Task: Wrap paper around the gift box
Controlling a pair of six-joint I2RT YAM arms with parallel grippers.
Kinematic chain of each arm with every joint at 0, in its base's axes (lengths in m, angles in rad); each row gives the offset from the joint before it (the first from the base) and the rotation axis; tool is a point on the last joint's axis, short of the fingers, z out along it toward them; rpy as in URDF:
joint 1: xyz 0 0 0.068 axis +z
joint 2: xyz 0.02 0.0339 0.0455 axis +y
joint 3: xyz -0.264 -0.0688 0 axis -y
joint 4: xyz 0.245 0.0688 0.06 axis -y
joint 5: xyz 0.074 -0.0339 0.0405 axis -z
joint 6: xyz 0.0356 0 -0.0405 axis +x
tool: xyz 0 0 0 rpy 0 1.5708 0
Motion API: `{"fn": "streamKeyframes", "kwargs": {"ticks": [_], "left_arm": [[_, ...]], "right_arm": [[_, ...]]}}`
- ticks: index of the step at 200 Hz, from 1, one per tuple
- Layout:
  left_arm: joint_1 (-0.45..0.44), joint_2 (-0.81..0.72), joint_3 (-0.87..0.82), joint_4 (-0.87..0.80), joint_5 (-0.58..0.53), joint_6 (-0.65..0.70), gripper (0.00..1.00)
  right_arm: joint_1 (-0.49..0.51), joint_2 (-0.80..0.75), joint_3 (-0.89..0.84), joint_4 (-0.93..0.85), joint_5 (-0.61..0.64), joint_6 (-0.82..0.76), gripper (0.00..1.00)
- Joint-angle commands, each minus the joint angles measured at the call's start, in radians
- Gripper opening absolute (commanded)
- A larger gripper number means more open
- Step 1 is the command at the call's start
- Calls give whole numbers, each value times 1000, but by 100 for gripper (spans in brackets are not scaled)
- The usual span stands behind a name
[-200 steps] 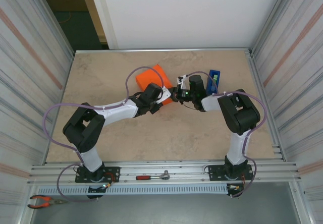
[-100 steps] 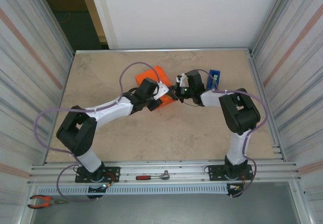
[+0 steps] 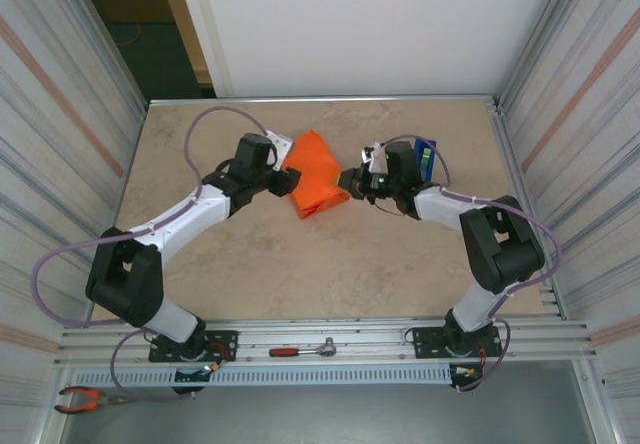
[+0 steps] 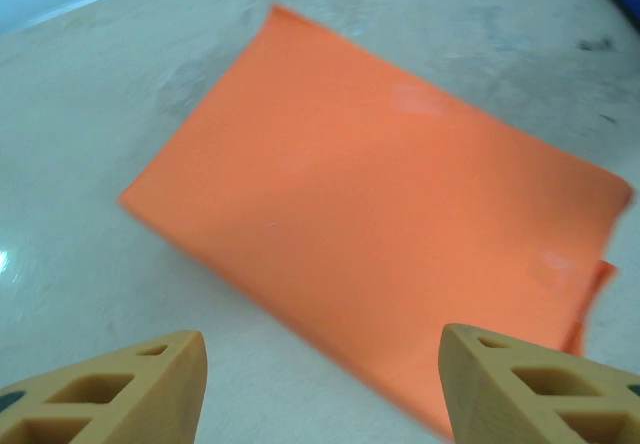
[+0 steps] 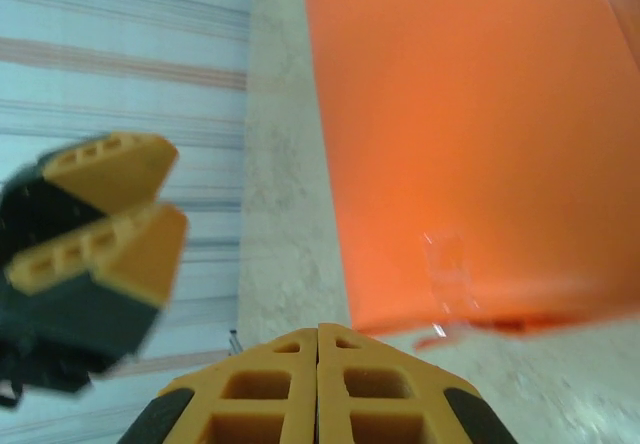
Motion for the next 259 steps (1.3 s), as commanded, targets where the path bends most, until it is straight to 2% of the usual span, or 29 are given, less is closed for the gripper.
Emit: {"fn": "streamKeyframes", "kwargs": {"ticks": [1, 31, 55, 106, 134, 154, 174, 206, 235, 245, 259], "left_arm": [[88, -22, -19, 2, 75, -181, 66], [207, 21, -29, 23, 213, -333, 73], [260, 89, 3, 27, 313, -414, 75], [269, 231, 111, -18, 375, -440, 76], [274, 290, 141, 5, 390, -507, 77], [281, 325, 161, 19, 391, -575, 77], [285, 354, 176, 27, 408, -650, 78], [285, 381, 148, 114, 408, -776, 80], [283, 431, 192, 130, 408, -796, 81], [281, 450, 213, 124, 416, -800, 82], [279, 479, 249, 108, 432, -802, 82]], "right_arm": [[35, -49, -81, -45, 50, -55, 4], [86, -8, -133, -15, 91, -63, 0], [113, 70, -111, 47, 100, -37, 0], [116, 178, 23, 24, 99, -39, 0], [109, 220, 79, 12, 78, -38, 0], [107, 204, 66, 11, 51, -35, 0], [90, 124, 14, -2, 43, -40, 0], [-8, -16, 21, -139, 68, -101, 0], [-91, 20, 152, -243, 85, -141, 39], [-108, 65, 205, -258, 89, -141, 46], [-115, 142, 279, -260, 94, -135, 49]]}}
